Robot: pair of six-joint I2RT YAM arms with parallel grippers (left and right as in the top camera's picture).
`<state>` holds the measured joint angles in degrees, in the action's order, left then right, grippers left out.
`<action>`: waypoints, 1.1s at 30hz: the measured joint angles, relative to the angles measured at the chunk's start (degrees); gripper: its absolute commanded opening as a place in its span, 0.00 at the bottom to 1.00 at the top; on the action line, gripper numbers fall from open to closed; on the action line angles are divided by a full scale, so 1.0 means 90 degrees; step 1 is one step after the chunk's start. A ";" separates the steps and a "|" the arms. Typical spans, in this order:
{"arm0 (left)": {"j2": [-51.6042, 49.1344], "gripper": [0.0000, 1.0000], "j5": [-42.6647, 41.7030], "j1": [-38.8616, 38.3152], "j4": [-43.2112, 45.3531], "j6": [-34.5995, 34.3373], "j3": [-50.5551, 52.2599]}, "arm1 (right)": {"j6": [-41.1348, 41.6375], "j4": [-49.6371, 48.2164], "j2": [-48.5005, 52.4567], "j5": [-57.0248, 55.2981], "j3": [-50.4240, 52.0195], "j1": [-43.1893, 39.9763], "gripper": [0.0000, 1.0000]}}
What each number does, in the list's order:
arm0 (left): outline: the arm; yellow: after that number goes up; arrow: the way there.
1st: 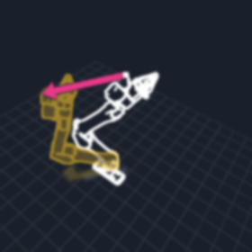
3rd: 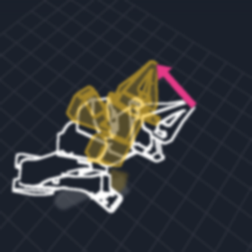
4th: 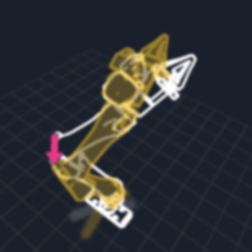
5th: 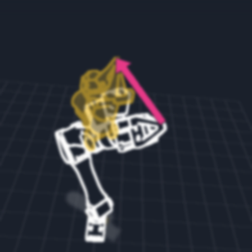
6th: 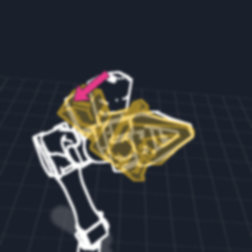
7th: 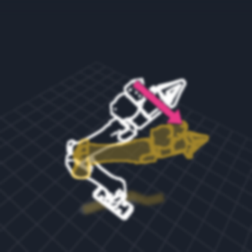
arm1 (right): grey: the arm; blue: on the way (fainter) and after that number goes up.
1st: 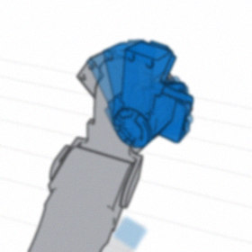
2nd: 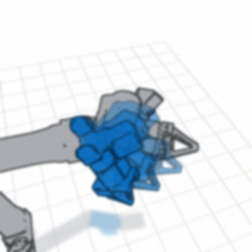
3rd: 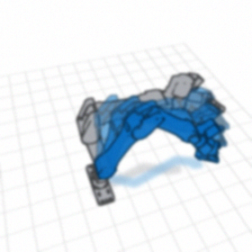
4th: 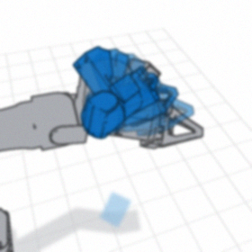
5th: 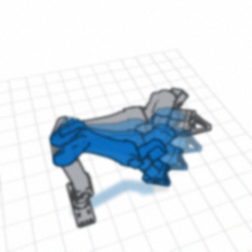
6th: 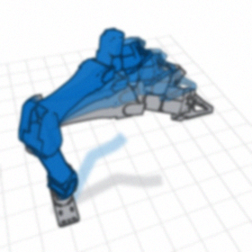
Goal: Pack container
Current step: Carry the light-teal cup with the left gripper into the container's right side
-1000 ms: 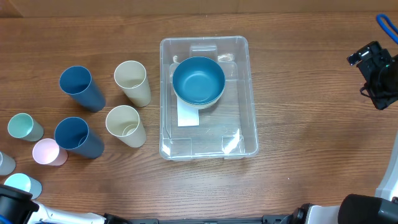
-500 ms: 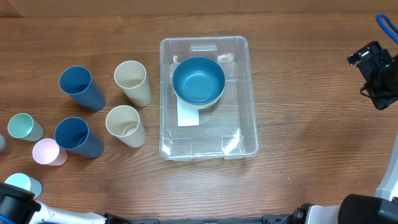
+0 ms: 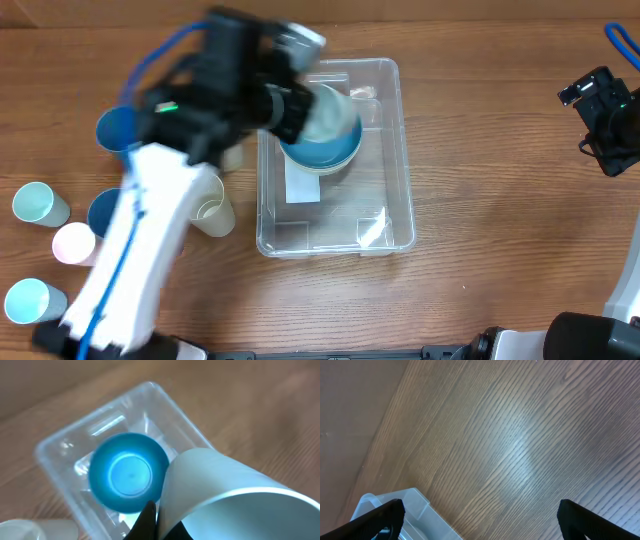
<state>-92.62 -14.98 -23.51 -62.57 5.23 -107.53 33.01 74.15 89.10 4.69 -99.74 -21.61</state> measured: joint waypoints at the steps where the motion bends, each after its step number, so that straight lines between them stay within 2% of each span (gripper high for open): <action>1: -0.0318 0.04 0.0223 -0.0321 0.0027 0.0131 0.0000 | 0.0000 0.0002 0.0000 0.0000 0.0000 0.0000 1.00; 6: -0.2217 0.05 0.0743 -0.1239 -0.0197 0.0471 0.0015 | 0.0000 0.0002 0.0002 0.0000 0.0000 0.0000 1.00; 15: -0.3524 0.08 0.0787 -0.1506 0.0095 0.0563 0.0015 | 0.0000 0.0000 0.0000 0.0000 0.0000 0.0000 1.00; 16: -0.3604 0.11 0.0787 -0.1506 0.0129 0.0561 0.0015 | -0.0002 0.0000 0.0000 -0.0002 0.0000 0.0000 1.00; 19: -0.3691 0.30 0.0789 -0.1506 0.0282 0.0529 0.0012 | 0.0000 0.0002 0.0000 0.0000 0.0000 0.0000 1.00; 21: -0.3689 0.33 0.0753 -0.1506 0.0228 0.0389 -0.0022 | 0.0002 0.0000 0.0002 0.0000 0.0000 0.0000 1.00; 23: -0.3730 0.39 0.0767 -0.1506 -0.0304 0.0279 -0.0408 | -0.0002 0.0002 0.0000 0.0000 0.0000 0.0000 1.00; 24: -0.3793 0.41 0.0767 -0.1503 -0.0763 0.0214 -0.0984 | 0.0000 0.0000 0.0002 0.0000 0.0000 0.0000 1.00; 25: -0.3806 0.47 0.0792 -0.1503 -0.1173 0.0119 -0.1639 | -0.0002 -0.0002 0.0000 0.0000 0.0000 0.0000 1.00; 26: -0.3793 0.61 0.0889 -0.1503 -0.1678 -0.0012 -0.2453 | 0.0002 -0.0002 0.0000 0.0000 0.0000 0.0000 1.00; 28: -0.3798 0.69 0.1394 -0.1443 -0.2846 -0.0406 -0.3929 | 0.0000 0.0000 0.0000 0.0000 0.0000 0.0000 1.00; 29: -0.3781 0.78 0.1841 -0.1345 -0.3388 -0.0712 -0.4692 | 0.0002 0.0000 0.0000 -0.0002 0.0000 0.0000 1.00; 31: -0.3611 0.79 0.2744 -0.0823 -0.3735 -0.1319 -0.5831 | 0.0000 0.0000 0.0000 0.0000 0.0000 0.0000 1.00; 33: -0.3276 0.79 0.3082 0.0272 -0.3757 -0.1897 -0.6018 | 0.0000 0.0000 0.0000 0.0000 0.0000 0.0000 1.00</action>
<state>-122.10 12.75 -21.06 -96.38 -11.84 -161.69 33.01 74.15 89.10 4.69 -99.74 -21.61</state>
